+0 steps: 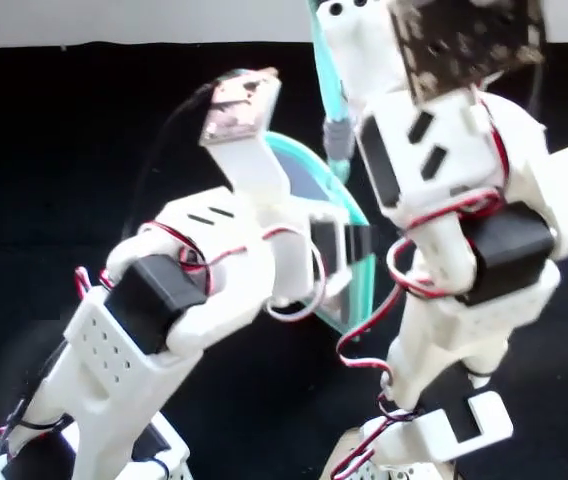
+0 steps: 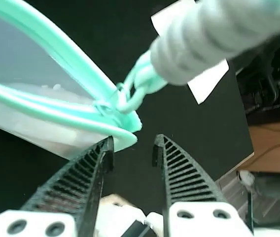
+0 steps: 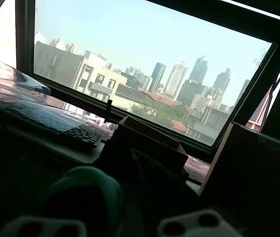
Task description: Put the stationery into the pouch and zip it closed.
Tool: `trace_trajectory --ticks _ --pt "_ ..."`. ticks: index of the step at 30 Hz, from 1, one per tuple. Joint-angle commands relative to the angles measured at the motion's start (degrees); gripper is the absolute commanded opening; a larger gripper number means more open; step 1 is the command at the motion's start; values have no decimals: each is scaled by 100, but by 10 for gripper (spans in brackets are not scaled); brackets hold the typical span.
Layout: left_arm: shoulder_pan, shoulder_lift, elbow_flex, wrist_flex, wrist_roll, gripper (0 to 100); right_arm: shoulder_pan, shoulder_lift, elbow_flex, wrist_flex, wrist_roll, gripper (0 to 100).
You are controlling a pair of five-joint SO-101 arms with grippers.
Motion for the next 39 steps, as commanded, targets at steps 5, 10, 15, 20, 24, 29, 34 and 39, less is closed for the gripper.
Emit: trace_trajectory --ticks 5,10,15,20,24,29,34,39 --pt "-163 4 -154 -158 9 152 -57 -576 -242 -215 53 10" --pt "-171 -31 444 -193 0 151 -57 -866 -251 -215 62 10" --pt "-259 -57 637 -158 -9 151 -22 -971 -251 -224 70 10" --pt "-831 -57 646 -35 -9 151 -13 -963 -242 -224 70 10" --pt "-1305 -66 637 369 -9 151 -13 -954 -233 -224 70 10" --pt "-1754 -66 681 615 -9 151 -13 -945 -224 -215 70 10" --pt "-1789 -57 699 826 -9 147 -13 -963 40 -233 70 10" --pt "-1763 -48 857 879 -9 147 -13 -945 75 -259 70 10"
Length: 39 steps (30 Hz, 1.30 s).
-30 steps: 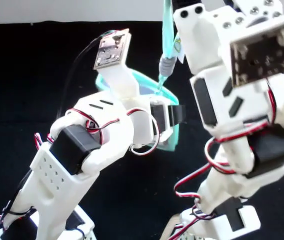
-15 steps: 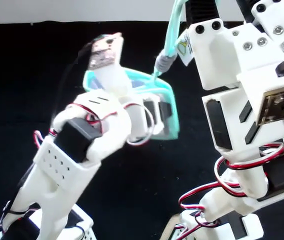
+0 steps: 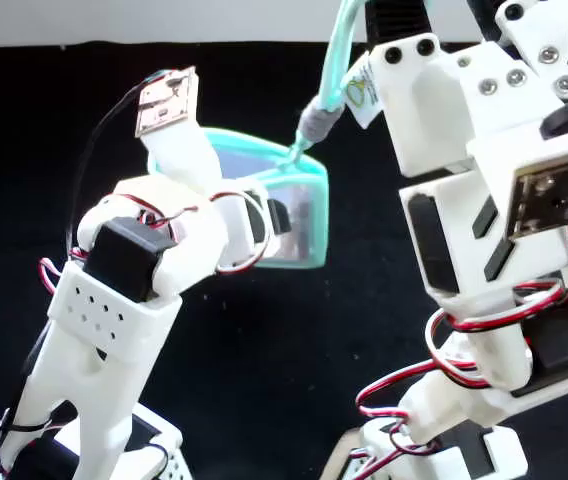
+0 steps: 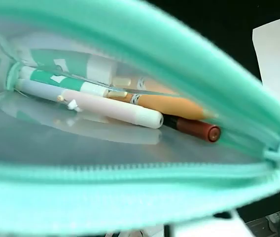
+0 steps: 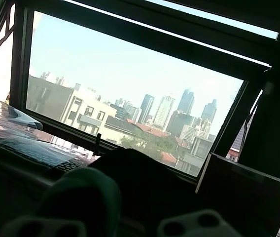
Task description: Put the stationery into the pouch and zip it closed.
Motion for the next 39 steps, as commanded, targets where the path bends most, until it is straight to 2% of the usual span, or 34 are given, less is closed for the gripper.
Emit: trace_trajectory --ticks 1,4,13,21,26,30,33,36,39 --pt "-84 -48 154 18 -18 147 -4 -145 -4 -233 70 11" --pt "-48 -48 497 44 -18 147 189 -22 13 -444 422 11" --pt "470 -48 1068 -273 -18 147 426 224 -4 -514 448 10" --pt "189 -48 1068 -870 -18 148 435 207 4 -497 448 10" --pt "57 -13 1068 -1495 -18 148 435 207 -4 -497 448 10" --pt "295 4 1103 -2180 0 147 426 233 4 -497 448 10" --pt "251 -13 1042 -2400 -9 147 426 233 4 -497 448 10" --pt "40 -48 840 -2312 -9 150 426 242 4 -488 448 10" --pt "-145 -57 312 -1635 -308 151 426 251 13 -374 448 10"
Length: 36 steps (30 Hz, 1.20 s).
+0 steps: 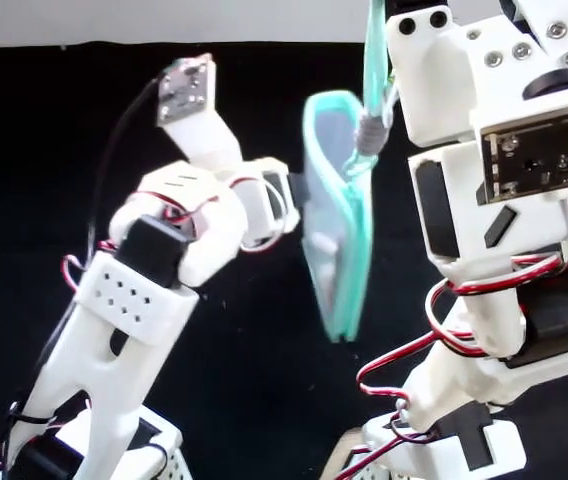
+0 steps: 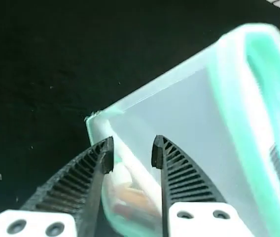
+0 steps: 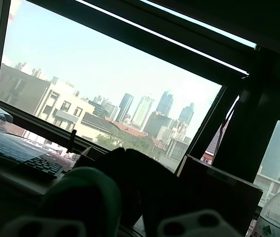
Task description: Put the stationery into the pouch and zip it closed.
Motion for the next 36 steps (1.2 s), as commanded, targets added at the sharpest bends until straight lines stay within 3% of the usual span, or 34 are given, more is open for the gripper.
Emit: trace_trajectory --ticks 1,5,13,20,26,32,36 --pt "-180 -66 -796 738 -527 151 57 22 -4 84 53 10" --pt "-154 -66 -1534 1530 -949 151 57 31 -4 268 53 10" --pt "-171 -13 -1701 1547 -958 151 48 13 -13 259 53 10" --pt "-84 127 -1525 229 -932 147 -497 4 -22 259 53 10" --pt "-66 338 -2396 264 -932 147 -945 22 268 286 44 10" --pt "-101 312 -3354 1785 -967 150 -1024 22 1068 286 18 9" --pt "-541 312 -3996 2673 -967 150 -1007 13 1270 312 -527 9"
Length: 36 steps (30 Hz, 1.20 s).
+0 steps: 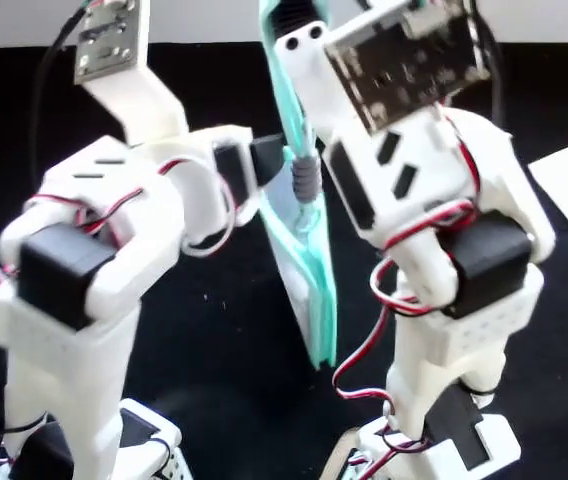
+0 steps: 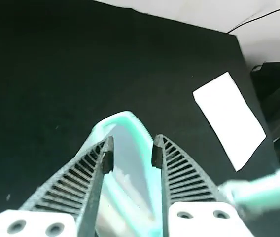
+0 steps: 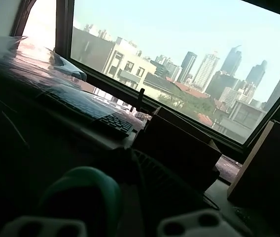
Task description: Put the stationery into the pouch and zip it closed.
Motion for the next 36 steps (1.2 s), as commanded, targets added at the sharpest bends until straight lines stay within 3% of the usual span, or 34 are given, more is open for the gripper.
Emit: trace_trajectory --ticks 1,5,8,15,19,21,27,36 --pt "-453 -22 -673 624 -62 150 -4 -40 57 92 -281 9" --pt "-1262 -22 -1147 1108 -62 150 127 -66 48 418 -264 9" --pt "-1437 -66 -1464 1758 -53 150 470 -48 48 435 -290 9" --pt "-171 -1578 -163 1829 79 151 541 -31 66 444 -299 9" --pt "875 -2123 1367 1793 1495 173 541 -31 66 444 -299 9" --pt "1059 -2123 1666 1776 2004 222 532 -31 66 444 -299 9" --pt "1455 -1675 1701 1116 2295 248 532 -31 66 444 -299 9" --pt "2404 -154 1042 932 2303 232 549 -40 66 444 -299 9"
